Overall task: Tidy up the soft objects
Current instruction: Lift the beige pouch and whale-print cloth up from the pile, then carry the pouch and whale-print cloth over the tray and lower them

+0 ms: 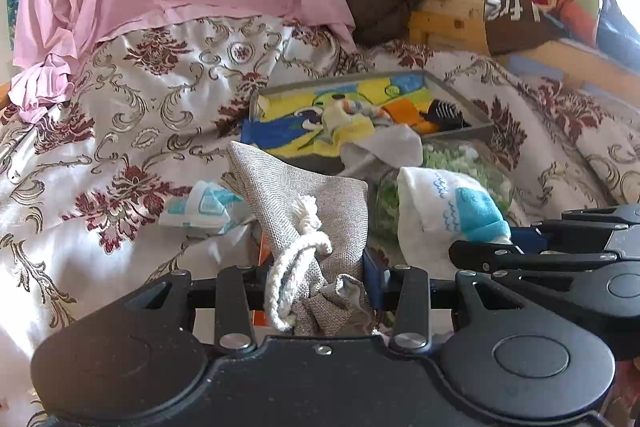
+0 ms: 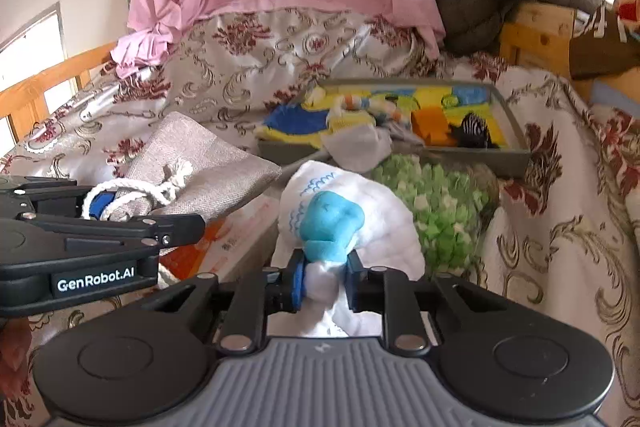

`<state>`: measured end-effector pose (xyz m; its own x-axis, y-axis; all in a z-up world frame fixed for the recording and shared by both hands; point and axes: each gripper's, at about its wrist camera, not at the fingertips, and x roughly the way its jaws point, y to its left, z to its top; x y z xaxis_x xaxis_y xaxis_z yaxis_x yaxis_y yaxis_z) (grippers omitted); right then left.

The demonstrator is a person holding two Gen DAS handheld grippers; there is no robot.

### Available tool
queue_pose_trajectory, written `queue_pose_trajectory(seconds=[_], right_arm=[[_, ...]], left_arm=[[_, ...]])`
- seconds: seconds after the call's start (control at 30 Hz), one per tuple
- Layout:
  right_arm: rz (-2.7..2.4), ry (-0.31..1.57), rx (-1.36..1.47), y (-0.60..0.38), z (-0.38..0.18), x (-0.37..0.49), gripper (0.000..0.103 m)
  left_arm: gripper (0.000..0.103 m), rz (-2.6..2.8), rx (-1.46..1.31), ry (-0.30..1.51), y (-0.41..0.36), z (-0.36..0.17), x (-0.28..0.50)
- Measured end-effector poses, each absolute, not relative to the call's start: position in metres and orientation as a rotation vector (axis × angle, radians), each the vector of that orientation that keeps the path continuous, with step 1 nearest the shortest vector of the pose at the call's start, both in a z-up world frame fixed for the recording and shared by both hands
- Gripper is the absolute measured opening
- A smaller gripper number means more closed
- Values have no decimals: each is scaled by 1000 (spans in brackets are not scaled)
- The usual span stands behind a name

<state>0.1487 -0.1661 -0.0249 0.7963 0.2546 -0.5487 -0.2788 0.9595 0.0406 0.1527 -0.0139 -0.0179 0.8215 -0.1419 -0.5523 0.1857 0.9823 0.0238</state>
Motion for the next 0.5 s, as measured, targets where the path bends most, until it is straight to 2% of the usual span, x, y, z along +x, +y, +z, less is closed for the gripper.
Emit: queue_pose_trajectory(seconds=[0.5], right_arm=[[285,377,-60,-189,26,148,20]], left_arm=[[43,-160,-29,505,-2,12,157]])
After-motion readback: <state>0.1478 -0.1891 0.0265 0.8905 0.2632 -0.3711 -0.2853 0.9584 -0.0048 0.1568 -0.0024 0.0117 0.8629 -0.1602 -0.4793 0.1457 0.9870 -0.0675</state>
